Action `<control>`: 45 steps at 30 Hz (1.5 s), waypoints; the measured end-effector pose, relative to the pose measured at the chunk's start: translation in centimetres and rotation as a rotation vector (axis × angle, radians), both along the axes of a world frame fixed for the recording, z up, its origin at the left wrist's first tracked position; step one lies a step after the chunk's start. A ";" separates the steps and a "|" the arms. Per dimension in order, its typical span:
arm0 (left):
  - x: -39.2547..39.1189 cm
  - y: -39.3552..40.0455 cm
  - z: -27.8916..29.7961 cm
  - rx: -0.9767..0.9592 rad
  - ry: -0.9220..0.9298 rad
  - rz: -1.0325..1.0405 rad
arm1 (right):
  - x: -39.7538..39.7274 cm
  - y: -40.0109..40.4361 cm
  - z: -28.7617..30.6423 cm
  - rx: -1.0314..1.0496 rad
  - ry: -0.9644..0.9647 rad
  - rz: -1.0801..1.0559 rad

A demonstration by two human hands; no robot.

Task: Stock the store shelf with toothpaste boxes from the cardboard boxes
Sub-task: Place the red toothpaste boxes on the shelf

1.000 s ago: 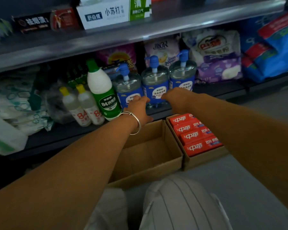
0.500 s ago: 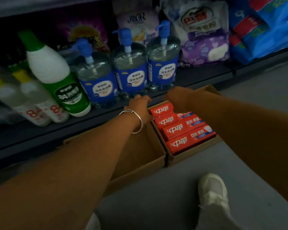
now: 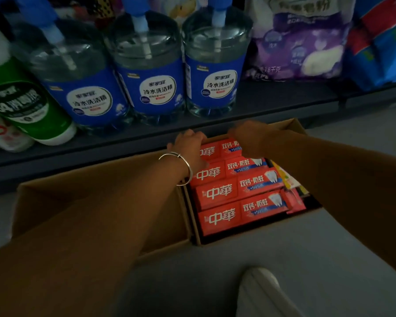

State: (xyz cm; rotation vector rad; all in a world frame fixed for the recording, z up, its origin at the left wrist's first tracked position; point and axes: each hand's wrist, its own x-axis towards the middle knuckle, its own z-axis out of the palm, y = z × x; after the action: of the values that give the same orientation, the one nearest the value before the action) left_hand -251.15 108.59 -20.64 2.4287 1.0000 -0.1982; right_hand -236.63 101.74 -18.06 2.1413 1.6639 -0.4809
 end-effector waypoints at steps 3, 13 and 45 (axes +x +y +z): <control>0.3 0.0 -0.2 0.030 0.018 0.023 | 0.7 0.3 -0.4 -0.004 0.022 0.030; 1.4 -0.6 -0.9 0.168 0.113 -0.059 | 1.7 0.0 -1.3 0.000 0.057 0.017; 2.1 -3.5 -0.7 0.292 0.119 -0.103 | 4.6 -4.7 2.8 -0.015 -0.103 -0.104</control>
State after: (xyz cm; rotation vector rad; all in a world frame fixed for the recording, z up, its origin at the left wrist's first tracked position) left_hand -249.02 105.07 -21.38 2.7650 1.0151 -0.2501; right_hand -232.04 97.08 -15.22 2.2105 1.4953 -0.4048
